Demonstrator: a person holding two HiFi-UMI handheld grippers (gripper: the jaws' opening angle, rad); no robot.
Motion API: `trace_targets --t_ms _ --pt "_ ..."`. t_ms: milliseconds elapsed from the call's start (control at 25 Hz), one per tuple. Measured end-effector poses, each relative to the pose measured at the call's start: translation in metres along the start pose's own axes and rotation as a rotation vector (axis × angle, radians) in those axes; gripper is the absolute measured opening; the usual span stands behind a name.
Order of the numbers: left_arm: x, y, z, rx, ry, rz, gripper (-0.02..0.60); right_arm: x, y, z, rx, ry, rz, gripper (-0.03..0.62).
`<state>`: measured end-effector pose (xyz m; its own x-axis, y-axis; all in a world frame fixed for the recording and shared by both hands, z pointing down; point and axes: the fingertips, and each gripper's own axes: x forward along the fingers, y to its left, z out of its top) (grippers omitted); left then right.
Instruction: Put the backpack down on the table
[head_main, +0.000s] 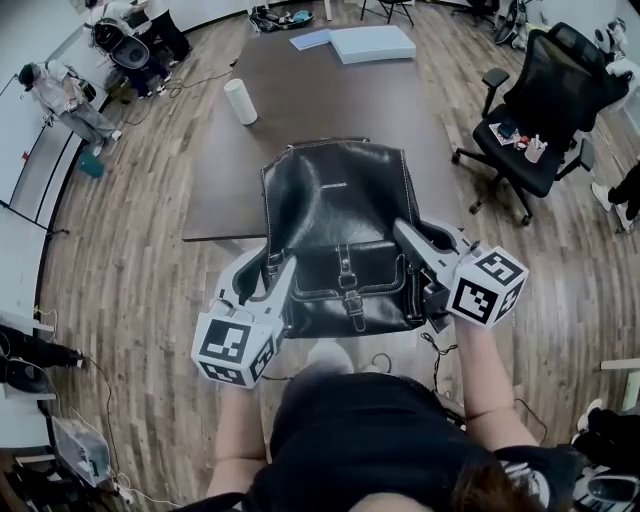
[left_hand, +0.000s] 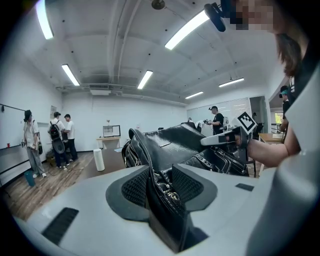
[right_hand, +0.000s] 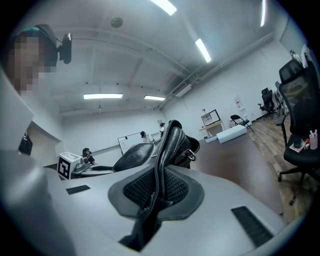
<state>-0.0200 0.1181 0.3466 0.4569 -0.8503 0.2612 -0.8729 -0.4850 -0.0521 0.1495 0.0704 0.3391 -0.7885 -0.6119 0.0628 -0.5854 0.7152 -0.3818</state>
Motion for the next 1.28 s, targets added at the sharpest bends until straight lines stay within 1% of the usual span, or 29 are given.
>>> trace_targets --t_ms 400,640,840,1040,1200,1280 --pt "0.027 0.095 0.015 0.009 -0.015 -0.031 0.163 0.093 -0.005 0.021 0.002 -0.011 -0.028 0.048" --pt "0.043 0.152 0.018 0.012 -0.028 -0.046 0.163 0.149 -0.007 0.030 -0.012 -0.015 -0.044 0.048" --pt "0.064 0.201 0.029 0.014 -0.033 -0.074 0.163 0.198 -0.015 0.045 -0.013 -0.017 -0.071 0.048" --pt "0.077 0.216 0.041 0.027 -0.059 -0.080 0.163 0.214 -0.023 0.059 -0.026 -0.032 -0.072 0.048" --pt "0.083 0.220 0.042 0.044 -0.075 -0.055 0.163 0.220 -0.029 0.062 -0.048 -0.048 -0.052 0.048" --pt "0.099 0.225 0.048 0.046 -0.078 -0.043 0.163 0.229 -0.045 0.070 -0.049 -0.049 -0.041 0.048"
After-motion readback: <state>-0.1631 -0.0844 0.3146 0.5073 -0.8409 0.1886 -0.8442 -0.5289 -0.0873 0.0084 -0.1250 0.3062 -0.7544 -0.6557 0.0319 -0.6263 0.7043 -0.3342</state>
